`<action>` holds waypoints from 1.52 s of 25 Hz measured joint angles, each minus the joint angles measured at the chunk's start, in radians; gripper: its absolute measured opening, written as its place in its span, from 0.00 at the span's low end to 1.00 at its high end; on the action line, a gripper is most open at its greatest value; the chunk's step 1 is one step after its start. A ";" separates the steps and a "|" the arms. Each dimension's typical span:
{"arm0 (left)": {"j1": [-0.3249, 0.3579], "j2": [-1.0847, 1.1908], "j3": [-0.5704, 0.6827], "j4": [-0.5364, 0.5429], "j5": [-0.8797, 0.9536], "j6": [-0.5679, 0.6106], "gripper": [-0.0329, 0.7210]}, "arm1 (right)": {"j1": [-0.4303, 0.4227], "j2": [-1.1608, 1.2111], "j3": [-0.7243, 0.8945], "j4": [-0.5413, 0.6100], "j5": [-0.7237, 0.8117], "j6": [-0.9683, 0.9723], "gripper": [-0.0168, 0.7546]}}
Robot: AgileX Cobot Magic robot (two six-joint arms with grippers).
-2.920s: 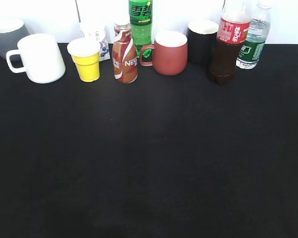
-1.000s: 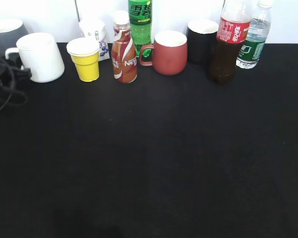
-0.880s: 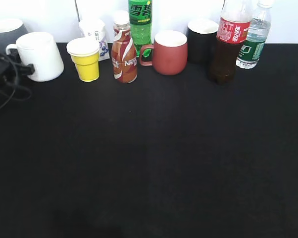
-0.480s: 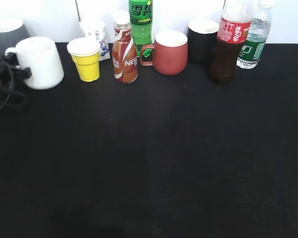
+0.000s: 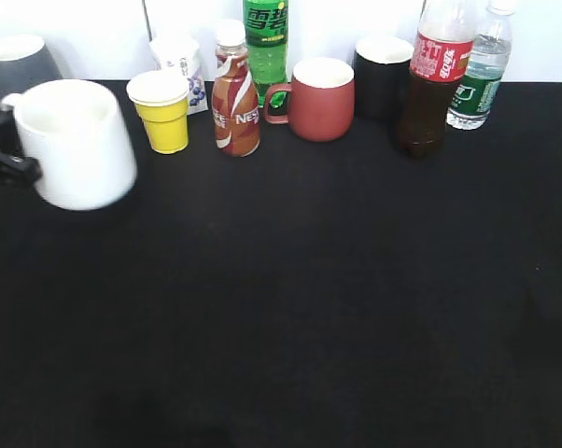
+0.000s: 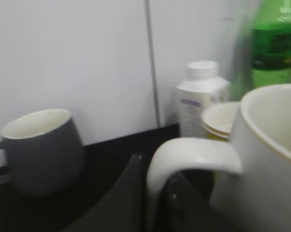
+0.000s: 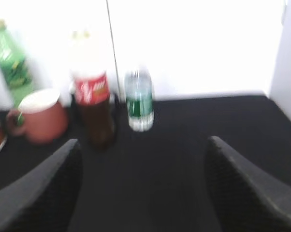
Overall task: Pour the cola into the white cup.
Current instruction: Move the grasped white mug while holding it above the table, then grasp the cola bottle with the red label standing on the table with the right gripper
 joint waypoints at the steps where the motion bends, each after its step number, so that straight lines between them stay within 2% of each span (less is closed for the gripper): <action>1: -0.001 0.000 0.000 0.051 -0.002 -0.012 0.09 | 0.000 0.097 0.053 0.006 -0.186 0.000 0.79; 2: -0.012 0.000 0.000 0.073 -0.002 -0.017 0.09 | 0.000 0.286 0.099 0.006 -0.432 0.000 0.79; 3: -0.034 0.000 0.000 0.081 -0.003 -0.021 0.09 | 0.000 0.343 0.102 0.005 -0.486 0.000 0.79; 4: -0.067 0.000 0.000 0.083 -0.003 -0.024 0.09 | 0.000 0.541 0.105 -0.011 -0.683 0.000 0.79; 5: -0.109 0.000 0.000 0.086 -0.003 -0.024 0.09 | 0.000 0.630 0.105 -0.032 -0.756 0.000 0.79; 6: -0.130 0.000 0.000 0.088 -0.003 -0.024 0.09 | 0.001 0.812 0.091 -0.097 -0.920 0.000 0.79; 7: -0.180 0.000 0.000 0.092 -0.004 -0.024 0.09 | 0.012 0.939 0.056 -0.117 -0.965 0.000 0.79; 10: -0.207 0.000 0.000 0.096 -0.004 -0.024 0.09 | 0.122 1.206 -0.071 -0.074 -1.042 0.000 0.79; 11: -0.207 0.000 0.000 0.095 -0.004 -0.024 0.09 | 0.157 1.275 -0.119 -0.013 -1.067 0.000 0.79; 13: -0.207 0.000 0.000 0.095 -0.004 -0.024 0.09 | 0.200 1.407 -0.222 0.038 -1.083 0.000 0.79; 16: -0.207 0.000 0.000 0.095 -0.004 -0.024 0.09 | 0.209 1.548 -0.354 0.043 -1.087 0.000 0.80; 19: -0.207 0.000 0.000 0.095 -0.004 -0.024 0.09 | 0.209 1.656 -0.460 0.044 -1.106 0.000 0.88; 27: -0.207 0.000 0.000 0.095 -0.004 -0.024 0.09 | 0.209 1.834 -0.688 0.042 -1.122 -0.001 0.88; 30: -0.207 0.000 0.000 0.095 -0.004 -0.024 0.09 | 0.210 1.893 -0.759 0.042 -1.121 -0.001 0.85; 38: -0.207 0.000 0.000 0.095 -0.004 -0.024 0.09 | 0.210 1.919 -0.790 0.040 -1.120 -0.009 0.64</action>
